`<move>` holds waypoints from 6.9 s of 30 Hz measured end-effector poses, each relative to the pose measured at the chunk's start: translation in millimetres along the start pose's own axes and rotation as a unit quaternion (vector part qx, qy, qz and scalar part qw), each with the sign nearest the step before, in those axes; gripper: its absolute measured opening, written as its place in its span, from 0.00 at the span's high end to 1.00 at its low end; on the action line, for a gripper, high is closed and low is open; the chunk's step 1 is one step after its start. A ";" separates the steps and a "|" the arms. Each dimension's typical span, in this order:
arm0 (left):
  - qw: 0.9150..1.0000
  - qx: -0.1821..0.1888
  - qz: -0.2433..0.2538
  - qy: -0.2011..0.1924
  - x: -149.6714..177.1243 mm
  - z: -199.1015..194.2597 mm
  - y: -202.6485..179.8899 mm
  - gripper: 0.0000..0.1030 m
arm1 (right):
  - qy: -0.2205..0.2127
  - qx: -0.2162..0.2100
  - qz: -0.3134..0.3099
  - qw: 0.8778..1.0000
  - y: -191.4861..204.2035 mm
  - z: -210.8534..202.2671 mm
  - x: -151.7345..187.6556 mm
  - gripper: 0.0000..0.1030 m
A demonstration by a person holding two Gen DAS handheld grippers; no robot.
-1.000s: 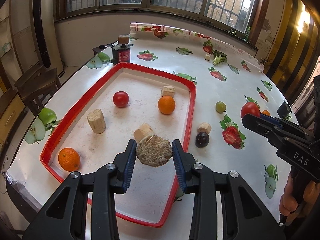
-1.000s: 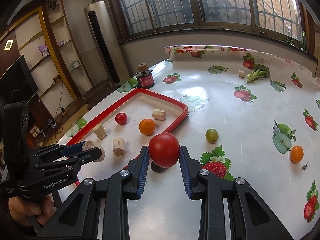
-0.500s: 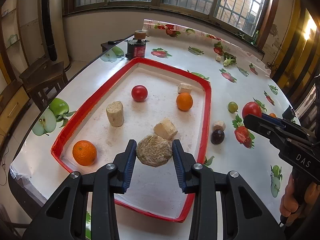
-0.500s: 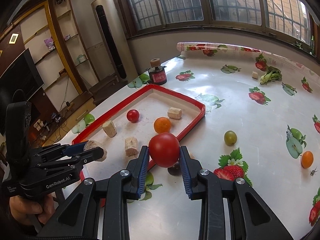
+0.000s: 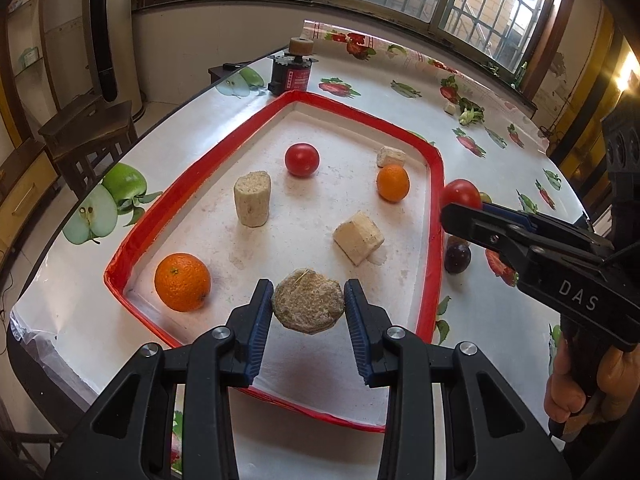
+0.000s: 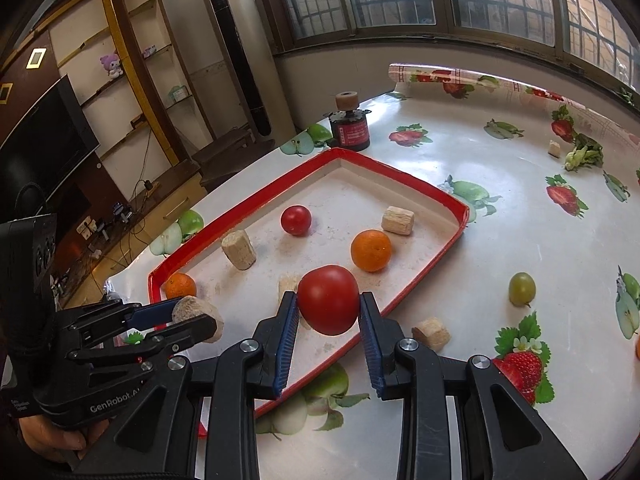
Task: Organize fruits
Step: 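Carry the cork disc with the left tool while the right tool carries the tomato into the tray, then open the left tool to drop the cork disc while the right tool releases the tomato in the tray, then move both tools back toward the dark plum and green tomato, then grasp the dark plum with the left tool while the right tool grasps the green tomato, then carry the plum with the left tool while the right tool carries the green tomato into the tray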
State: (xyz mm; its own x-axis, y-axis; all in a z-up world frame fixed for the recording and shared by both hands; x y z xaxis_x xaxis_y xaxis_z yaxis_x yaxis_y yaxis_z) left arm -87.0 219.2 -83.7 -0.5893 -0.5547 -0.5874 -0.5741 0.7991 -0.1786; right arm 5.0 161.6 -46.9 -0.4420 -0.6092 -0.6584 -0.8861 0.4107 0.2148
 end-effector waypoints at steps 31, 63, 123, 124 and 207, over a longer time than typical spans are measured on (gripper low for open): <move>0.999 -0.014 0.006 0.035 2.7 30.3 -4.7 0.57 | 0.053 0.002 -0.002 0.999 -11.2 60.2 -1.8 0.63; 0.999 0.007 0.037 0.014 3.1 -0.7 -49.1 0.48 | -0.010 0.050 0.058 0.997 -77.1 -41.6 24.4 0.59; 0.989 0.058 0.125 0.056 -10.3 76.1 -140.0 0.80 | 0.023 0.100 0.076 0.992 -165.5 21.1 9.3 0.76; 0.989 0.058 0.125 0.056 -10.2 75.7 -139.8 0.80 | 0.023 0.099 0.075 0.992 -164.9 19.9 10.1 0.76; 0.999 0.021 0.033 -0.026 -27.9 -17.9 -22.8 0.80 | -0.024 0.030 0.007 0.999 -35.0 -37.4 -6.1 0.76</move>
State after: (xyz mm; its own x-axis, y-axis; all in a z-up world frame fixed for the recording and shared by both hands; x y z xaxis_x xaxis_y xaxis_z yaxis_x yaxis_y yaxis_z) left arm -67.7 212.3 -49.1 -0.5946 -0.4887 -0.6384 -0.5104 0.8430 -0.1700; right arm 33.4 125.6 -23.3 -0.4456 -0.5712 -0.6894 -0.8693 0.4601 0.1806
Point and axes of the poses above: each gripper's, at about its wrist camera, not at the fingertips, and z roughly the way its jaws point, y to its left, x to its underside, the point moved 7 cm from there along z, roughly the way its jaws point, and after that the axes turned 1 degree about -y, right-handed, at the moved point
